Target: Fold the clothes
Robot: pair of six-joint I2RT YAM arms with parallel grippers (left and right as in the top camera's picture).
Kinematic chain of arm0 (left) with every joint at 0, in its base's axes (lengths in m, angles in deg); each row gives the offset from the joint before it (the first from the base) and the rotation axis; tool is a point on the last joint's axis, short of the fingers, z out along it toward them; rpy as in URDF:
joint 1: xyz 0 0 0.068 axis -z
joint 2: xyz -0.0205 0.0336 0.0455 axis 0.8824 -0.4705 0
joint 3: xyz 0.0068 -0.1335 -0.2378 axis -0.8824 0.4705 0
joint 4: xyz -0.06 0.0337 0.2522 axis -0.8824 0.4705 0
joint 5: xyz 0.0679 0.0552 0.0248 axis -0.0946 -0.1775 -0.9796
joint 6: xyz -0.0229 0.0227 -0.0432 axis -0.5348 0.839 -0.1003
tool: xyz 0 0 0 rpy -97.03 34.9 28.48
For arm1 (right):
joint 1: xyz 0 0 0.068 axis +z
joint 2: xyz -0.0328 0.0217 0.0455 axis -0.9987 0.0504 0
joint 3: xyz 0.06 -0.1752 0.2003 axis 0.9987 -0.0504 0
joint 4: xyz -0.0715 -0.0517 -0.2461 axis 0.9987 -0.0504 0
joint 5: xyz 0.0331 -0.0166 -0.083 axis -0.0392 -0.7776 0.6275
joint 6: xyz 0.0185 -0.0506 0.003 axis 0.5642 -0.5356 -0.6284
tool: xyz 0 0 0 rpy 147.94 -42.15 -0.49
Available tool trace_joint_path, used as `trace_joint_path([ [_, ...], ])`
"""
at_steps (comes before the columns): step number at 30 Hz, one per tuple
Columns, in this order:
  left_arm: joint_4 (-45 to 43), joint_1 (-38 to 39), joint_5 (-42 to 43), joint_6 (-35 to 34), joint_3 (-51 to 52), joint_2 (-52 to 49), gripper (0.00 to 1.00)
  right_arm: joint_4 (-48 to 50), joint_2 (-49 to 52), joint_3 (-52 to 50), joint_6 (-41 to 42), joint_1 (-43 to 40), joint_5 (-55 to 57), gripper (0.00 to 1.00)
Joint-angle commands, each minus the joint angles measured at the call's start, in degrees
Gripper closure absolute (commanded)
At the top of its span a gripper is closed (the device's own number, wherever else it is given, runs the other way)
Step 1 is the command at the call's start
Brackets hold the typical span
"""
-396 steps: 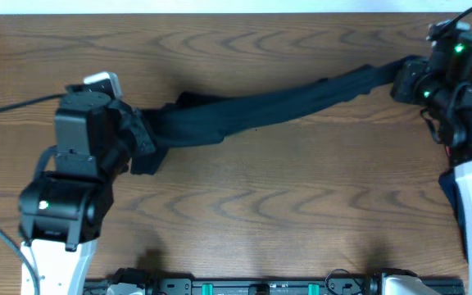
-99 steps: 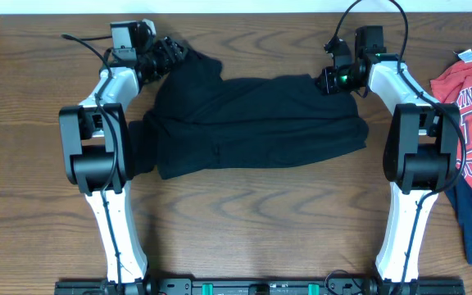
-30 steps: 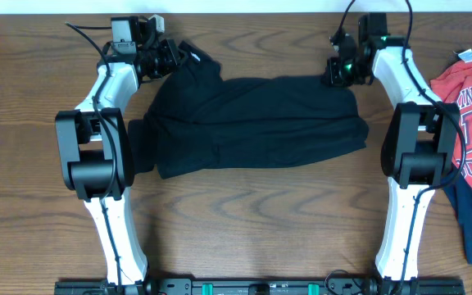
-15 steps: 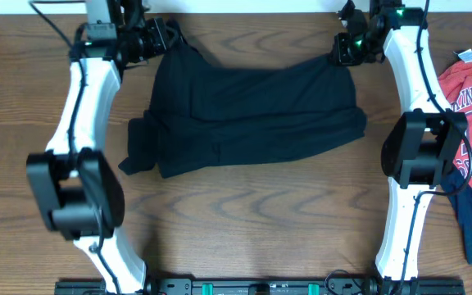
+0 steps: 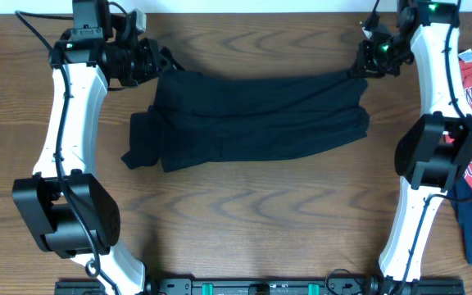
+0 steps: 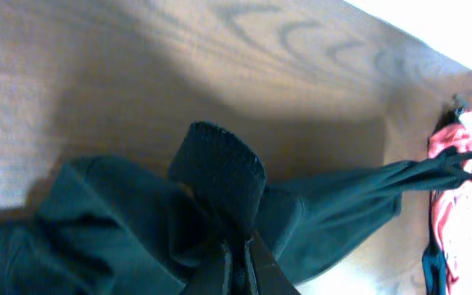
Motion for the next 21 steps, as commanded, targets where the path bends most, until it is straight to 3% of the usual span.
trace_joint_path([
  [1, 1.9, -0.3, -1.4, 2.6, 0.0, 1.4, 0.94, -2.4, -3.2, 1.3, -3.3, -0.4, -1.3, 0.99],
  [4, 5.0, -0.3, -5.3, 2.7, 0.0, 1.4, 0.94, -5.0, -3.2, 1.3, -4.3, -0.3, -1.4, 0.99],
  [17, 15.2, -0.3, -5.4, 7.2, 0.6, 1.9, 0.94, -12.0, -3.2, -1.6, -4.8, 0.5, -1.9, 0.98],
  [21, 13.7, -0.1, -12.2, 7.1, 4.5, 4.7, 0.94, -11.1, -3.2, -6.3, -7.8, 1.4, -3.5, 0.99],
])
